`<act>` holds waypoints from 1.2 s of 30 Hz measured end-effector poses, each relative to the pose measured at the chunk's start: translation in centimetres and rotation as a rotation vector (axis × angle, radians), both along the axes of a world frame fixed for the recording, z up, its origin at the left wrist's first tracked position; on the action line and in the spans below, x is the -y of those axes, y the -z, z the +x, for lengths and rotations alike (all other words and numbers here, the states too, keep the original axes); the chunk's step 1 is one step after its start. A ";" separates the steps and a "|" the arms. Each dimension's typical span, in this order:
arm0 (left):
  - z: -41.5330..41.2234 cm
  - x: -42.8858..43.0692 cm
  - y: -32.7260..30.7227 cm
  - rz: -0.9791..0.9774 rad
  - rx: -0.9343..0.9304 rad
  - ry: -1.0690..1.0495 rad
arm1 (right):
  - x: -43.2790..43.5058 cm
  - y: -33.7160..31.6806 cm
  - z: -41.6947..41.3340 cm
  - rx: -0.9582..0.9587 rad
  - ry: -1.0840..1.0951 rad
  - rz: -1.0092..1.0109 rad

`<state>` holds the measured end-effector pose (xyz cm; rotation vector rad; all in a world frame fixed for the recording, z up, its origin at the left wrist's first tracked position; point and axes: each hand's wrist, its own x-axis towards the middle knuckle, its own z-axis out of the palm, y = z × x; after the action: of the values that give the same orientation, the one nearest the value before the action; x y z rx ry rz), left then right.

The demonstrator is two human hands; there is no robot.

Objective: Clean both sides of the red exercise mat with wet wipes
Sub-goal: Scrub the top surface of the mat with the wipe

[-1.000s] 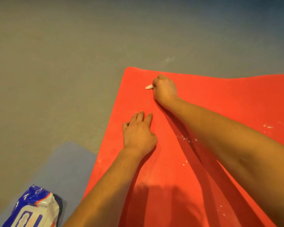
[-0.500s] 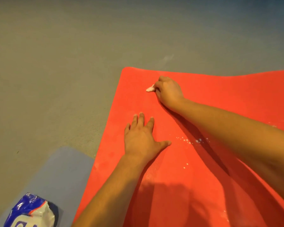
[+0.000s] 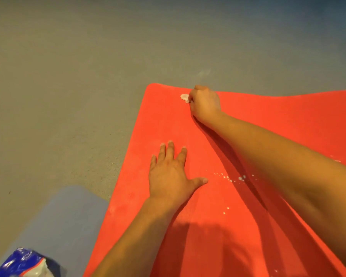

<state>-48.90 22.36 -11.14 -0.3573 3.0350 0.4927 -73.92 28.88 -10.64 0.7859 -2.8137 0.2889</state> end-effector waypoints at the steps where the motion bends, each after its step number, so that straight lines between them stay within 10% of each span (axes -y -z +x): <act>1: 0.0 -0.1 0.0 -0.002 0.007 0.000 | -0.7 0.1 1.1 -0.008 -0.038 -0.016; 18: 0.0 -0.3 0.1 0.036 0.036 -0.001 | -0.2 -0.4 -1.9 0.022 0.029 0.035; 31: -0.7 0.6 -0.8 0.106 0.127 0.014 | -7.6 -0.6 13.3 0.017 -0.436 0.081; 36: -0.8 1.0 -0.8 0.119 0.151 0.025 | -4.9 -1.1 8.0 -0.010 -0.199 0.101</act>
<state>-49.69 21.33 -10.29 -0.3340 2.8453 0.6119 -65.95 33.78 -9.56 1.0894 -2.7614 0.1734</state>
